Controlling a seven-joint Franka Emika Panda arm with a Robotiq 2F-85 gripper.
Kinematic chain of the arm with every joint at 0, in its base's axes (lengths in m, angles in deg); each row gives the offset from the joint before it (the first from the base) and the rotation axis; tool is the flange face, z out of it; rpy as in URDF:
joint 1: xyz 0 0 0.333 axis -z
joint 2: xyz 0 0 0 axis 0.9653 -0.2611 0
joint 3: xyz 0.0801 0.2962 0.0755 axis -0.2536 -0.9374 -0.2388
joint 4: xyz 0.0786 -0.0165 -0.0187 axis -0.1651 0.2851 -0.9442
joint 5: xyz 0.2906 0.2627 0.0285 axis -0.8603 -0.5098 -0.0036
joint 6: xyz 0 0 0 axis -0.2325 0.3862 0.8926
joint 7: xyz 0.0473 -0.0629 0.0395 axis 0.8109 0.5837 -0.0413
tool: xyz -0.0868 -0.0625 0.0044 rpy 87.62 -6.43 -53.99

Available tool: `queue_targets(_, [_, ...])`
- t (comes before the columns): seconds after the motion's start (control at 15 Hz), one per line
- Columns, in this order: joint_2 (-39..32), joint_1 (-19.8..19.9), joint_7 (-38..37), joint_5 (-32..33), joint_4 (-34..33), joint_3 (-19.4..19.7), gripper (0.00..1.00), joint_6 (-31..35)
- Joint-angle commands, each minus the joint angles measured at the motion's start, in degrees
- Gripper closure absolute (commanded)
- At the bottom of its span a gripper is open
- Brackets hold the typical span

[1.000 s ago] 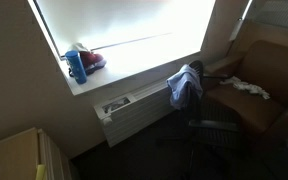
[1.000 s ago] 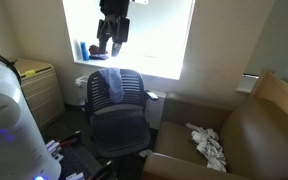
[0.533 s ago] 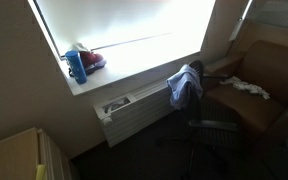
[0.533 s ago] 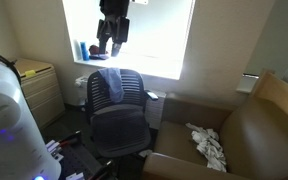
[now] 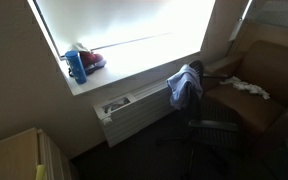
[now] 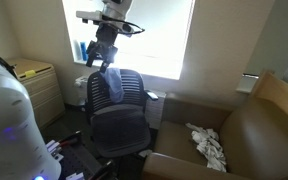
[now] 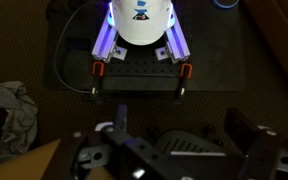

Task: Move the blue cloth to the right

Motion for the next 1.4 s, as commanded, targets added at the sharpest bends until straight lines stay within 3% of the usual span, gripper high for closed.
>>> queue_targets(0.0, [-13.3,-2.2,-11.1,4.3,-5.8,-7.5,0.00,4.8])
queue_targets(0.27, [-25.0,-1.7,-23.3,19.8,-6.9,-7.9,0.00,14.4])
queue_targets(0.6, [-30.1,-10.0,-40.0,31.0,-11.2,-10.4,0.00,10.8])
queue_targets(0.93, [-28.2,-17.5,-44.4,31.2,-16.7,-14.7,0.00,9.1])
queue_targets(1.27, [-27.3,-18.7,-44.6,30.7,-17.5,-15.5,0.00,8.0])
queue_targets(1.33, [-25.3,-18.1,-42.8,30.3,-15.5,-15.2,0.00,10.4])
